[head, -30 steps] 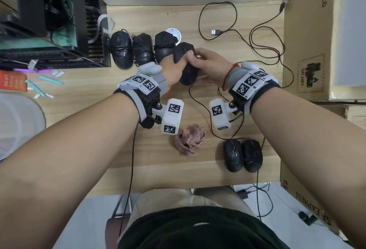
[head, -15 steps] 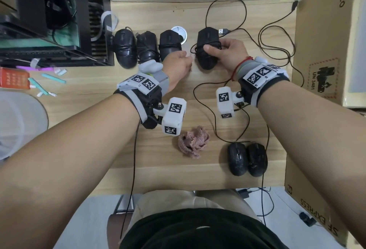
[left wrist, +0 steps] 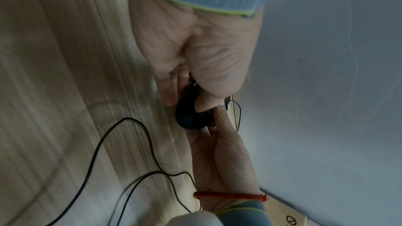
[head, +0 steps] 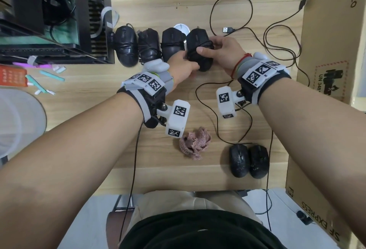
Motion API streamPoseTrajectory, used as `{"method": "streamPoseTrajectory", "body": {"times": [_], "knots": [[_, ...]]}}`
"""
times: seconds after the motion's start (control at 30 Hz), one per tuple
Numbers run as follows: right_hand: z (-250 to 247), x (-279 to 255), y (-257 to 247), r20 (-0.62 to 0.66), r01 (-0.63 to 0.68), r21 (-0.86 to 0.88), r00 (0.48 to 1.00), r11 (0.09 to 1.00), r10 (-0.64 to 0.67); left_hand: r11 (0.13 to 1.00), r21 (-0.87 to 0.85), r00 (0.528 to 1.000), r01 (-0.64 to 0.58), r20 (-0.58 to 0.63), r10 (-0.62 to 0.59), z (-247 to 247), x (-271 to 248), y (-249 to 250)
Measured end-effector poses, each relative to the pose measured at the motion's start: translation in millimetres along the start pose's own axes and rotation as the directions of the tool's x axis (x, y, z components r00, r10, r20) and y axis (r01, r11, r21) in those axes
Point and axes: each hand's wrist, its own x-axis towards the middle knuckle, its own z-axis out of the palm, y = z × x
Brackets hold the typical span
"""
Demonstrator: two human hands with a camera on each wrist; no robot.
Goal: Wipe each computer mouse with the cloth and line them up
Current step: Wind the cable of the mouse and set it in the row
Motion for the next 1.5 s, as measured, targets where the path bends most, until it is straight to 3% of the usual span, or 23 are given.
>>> {"method": "streamPoseTrajectory", "body": {"times": [0.17,0.5,0.67,0.87,1.0,1.07,1.2,1.4,1.5], "knots": [[-3.9,-3.7,-3.7,0.178,-0.084,0.177,0.983,0.981,0.052,1.0,-0.027,1.0,-0.01,0.002,0.01,0.7,-0.6,-0.1],[2.0,-12.0,-11.2,0.361,-0.203,0.099,0.919,0.974,0.155,0.991,-0.126,0.995,-0.043,0.085,0.054,4.8,7.9,-7.7],[4.0,-13.4,-14.2,0.193,-0.122,-0.054,0.973,0.991,0.131,0.995,-0.079,0.998,-0.057,-0.01,0.056,-0.2,-0.9,1.3],[-0.5,-9.4,-15.3,0.156,-0.031,-0.229,0.986,0.973,0.068,0.996,0.028,0.994,-0.079,-0.072,0.081,1.1,4.4,0.8],[-7.0,-8.4,-9.1,0.15,-0.061,-0.081,0.986,0.995,0.073,0.996,0.032,0.991,-0.084,-0.1,0.087,0.9,5.1,3.1],[-9.8,-6.9,-7.3,0.075,-0.057,-0.059,0.995,0.997,0.061,0.997,0.025,0.992,-0.078,-0.098,0.08,-0.5,6.6,2.5],[-16.0,1.2,-3.2,-0.092,-0.08,-0.226,0.994,0.971,0.061,0.997,0.063,0.991,-0.036,-0.127,0.044,-10.2,9.6,-1.0],[-7.4,17.0,-4.4,-0.159,-0.139,-0.448,0.984,0.883,0.074,0.99,0.143,0.959,-0.018,-0.278,0.058,-26.3,14.5,-10.5],[0.1,21.0,-4.2,-0.206,-0.157,-0.454,0.976,0.877,0.069,0.987,0.158,0.953,-0.008,-0.297,0.055,-28.4,17.9,-13.6]]}}
